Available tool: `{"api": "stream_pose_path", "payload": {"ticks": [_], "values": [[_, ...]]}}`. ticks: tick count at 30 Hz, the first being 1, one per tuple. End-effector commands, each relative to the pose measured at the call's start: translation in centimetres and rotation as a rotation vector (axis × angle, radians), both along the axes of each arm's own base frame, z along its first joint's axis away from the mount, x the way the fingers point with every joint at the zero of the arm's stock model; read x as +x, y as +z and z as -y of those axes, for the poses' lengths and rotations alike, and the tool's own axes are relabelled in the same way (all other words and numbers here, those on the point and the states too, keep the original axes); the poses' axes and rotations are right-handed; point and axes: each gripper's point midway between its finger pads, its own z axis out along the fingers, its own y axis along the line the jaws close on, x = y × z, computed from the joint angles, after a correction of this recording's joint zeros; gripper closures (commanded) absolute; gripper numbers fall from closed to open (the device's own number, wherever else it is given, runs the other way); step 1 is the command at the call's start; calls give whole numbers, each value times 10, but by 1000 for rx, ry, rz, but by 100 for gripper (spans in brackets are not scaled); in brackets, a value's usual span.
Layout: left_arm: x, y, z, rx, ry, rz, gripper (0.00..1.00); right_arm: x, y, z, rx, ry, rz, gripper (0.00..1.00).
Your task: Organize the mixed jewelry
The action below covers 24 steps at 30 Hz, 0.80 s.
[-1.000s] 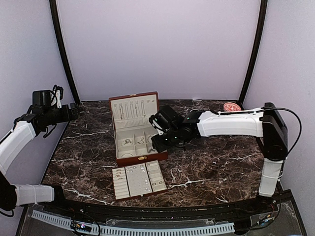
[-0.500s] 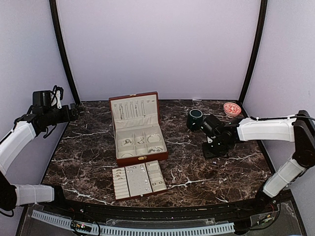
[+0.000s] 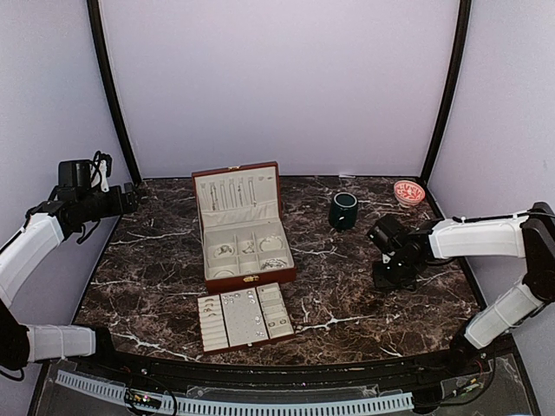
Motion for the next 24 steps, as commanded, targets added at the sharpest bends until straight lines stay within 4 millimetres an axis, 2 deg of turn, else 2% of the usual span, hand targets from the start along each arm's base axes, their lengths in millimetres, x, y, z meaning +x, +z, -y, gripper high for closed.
{"api": "stream_pose_path", "payload": {"ticks": [1,24], "values": [[0,-4,-2,-1,10,0,4,9,5,-7,66,-8,45,77],[0,-5,-2,-2,9,-3,4,12,-10,-6,91,-27,34,90]]}}
